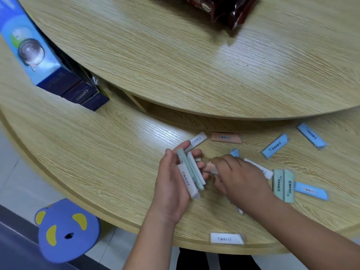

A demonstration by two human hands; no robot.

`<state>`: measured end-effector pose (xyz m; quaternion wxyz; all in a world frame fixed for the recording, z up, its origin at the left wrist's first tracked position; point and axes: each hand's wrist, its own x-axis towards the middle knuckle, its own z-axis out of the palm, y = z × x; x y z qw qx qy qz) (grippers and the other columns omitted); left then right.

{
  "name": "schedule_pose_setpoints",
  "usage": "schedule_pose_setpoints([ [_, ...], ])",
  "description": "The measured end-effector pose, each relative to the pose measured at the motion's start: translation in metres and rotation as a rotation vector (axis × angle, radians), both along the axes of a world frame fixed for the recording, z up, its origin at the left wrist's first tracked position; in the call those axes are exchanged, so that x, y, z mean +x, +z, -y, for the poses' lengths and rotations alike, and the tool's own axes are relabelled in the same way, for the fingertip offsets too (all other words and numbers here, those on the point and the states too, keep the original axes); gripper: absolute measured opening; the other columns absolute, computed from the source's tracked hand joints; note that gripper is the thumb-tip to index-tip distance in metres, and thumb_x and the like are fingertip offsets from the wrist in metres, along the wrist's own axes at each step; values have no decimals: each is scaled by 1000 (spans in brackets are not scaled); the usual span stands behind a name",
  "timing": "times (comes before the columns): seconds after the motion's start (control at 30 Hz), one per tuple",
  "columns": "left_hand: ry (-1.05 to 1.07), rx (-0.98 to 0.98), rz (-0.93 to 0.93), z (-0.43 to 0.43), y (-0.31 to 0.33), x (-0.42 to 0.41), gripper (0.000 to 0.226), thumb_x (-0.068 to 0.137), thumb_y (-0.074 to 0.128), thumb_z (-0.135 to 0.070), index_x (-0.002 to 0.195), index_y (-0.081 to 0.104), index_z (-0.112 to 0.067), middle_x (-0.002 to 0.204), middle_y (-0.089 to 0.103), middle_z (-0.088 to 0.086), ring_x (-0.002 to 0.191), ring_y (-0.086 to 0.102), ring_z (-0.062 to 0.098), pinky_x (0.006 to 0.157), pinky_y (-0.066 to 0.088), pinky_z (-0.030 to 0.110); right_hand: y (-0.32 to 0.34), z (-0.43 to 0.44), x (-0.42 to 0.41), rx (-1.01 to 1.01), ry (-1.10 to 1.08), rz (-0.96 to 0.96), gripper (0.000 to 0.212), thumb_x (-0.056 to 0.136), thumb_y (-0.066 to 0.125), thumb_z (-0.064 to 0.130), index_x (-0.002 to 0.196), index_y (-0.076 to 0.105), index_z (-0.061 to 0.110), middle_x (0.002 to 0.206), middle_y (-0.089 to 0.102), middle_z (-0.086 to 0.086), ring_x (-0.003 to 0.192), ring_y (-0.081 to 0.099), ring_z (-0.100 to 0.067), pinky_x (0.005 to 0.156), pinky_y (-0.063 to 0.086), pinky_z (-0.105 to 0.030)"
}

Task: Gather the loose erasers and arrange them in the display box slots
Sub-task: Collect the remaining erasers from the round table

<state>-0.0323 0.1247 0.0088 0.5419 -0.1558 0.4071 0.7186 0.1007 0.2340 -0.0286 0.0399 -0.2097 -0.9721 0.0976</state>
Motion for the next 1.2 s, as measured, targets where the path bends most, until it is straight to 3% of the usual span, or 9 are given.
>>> schedule_pose_setpoints([
  [0.17, -67, -138, -189, -7, 5, 9, 54, 79, 67, -43, 125, 58, -15, 99, 69, 3, 80, 65, 15, 72, 54, 36, 26, -4, -7, -150, -215, -60, 34, 81, 47, 28, 100, 66, 6, 83, 65, -8, 67, 63, -23, 52, 44, -23],
  [0.23, -83, -135, -226, -13, 7, 17, 63, 69, 73, -41, 126, 57, -19, 101, 69, 0, 85, 68, 13, 74, 57, 32, 48, 6, -14, -297, -307, -139, 36, 83, 47, 33, 105, 63, 10, 88, 64, 0, 77, 55, -11, 54, 28, -10],
  [0.3, -110, -98, -217, -20, 9, 25, 66, 67, 74, -38, 128, 55, -21, 108, 68, 0, 92, 67, 14, 80, 56, 30, 63, 21, -22, -429, -307, -141, 33, 86, 44, 37, 112, 58, 21, 97, 57, 12, 87, 51, -5, 59, 28, -4],
  [0.47, -121, -12, -158, -30, 14, 29, 64, 72, 78, -25, 130, 52, -18, 106, 68, 2, 94, 67, 18, 86, 55, 34, 64, 35, -25, -464, -318, -42, 45, 93, 38, 36, 135, 47, 21, 122, 50, 2, 107, 48, -13, 89, 38, -24],
  [0.67, -119, 4, -73, -34, 23, 41, 19, 92, 65, -23, 104, 52, -16, 81, 64, 2, 76, 64, 14, 71, 55, 27, 69, 34, -19, -466, -340, -177, 59, 85, 35, 26, 143, 43, 20, 120, 44, 7, 106, 40, -11, 93, 27, -25],
  [0.83, -90, -57, -97, -42, 31, 52, 27, 100, 57, -25, 109, 52, 0, 86, 58, 10, 78, 58, 18, 71, 51, 30, 67, 45, -13, -647, -461, -353, 62, 86, 27, 24, 146, 42, 20, 152, 31, 5, 142, 26, -15, 114, 24, -38],
  [0.97, -128, -310, -246, -50, 40, 63, 15, 94, 66, -22, 93, 59, -9, 67, 63, -5, 60, 61, 3, 56, 49, 17, 66, 52, -13, -834, -629, -429, 50, 97, 12, 40, 138, 36, 52, 159, 13, 27, 149, 0, -1, 120, 10, -36],
  [1.1, -151, -367, -377, -47, 41, 65, 18, 87, 74, -10, 88, 56, -6, 64, 60, -3, 57, 59, 6, 54, 50, 18, 75, 54, -10, -1340, -915, -595, 62, 84, 21, 63, 142, 34, 46, 132, 49, 40, 130, 40, 14, 106, 35, -20],
  [1.2, -171, -356, -458, -41, 39, 63, 20, 86, 71, -2, 80, 53, -7, 61, 57, -2, 54, 55, 10, 53, 49, 22, 76, 57, -3, -1402, -861, -602, 62, 86, 27, 66, 144, 36, 44, 134, 54, 31, 126, 48, 7, 102, 41, -21],
])
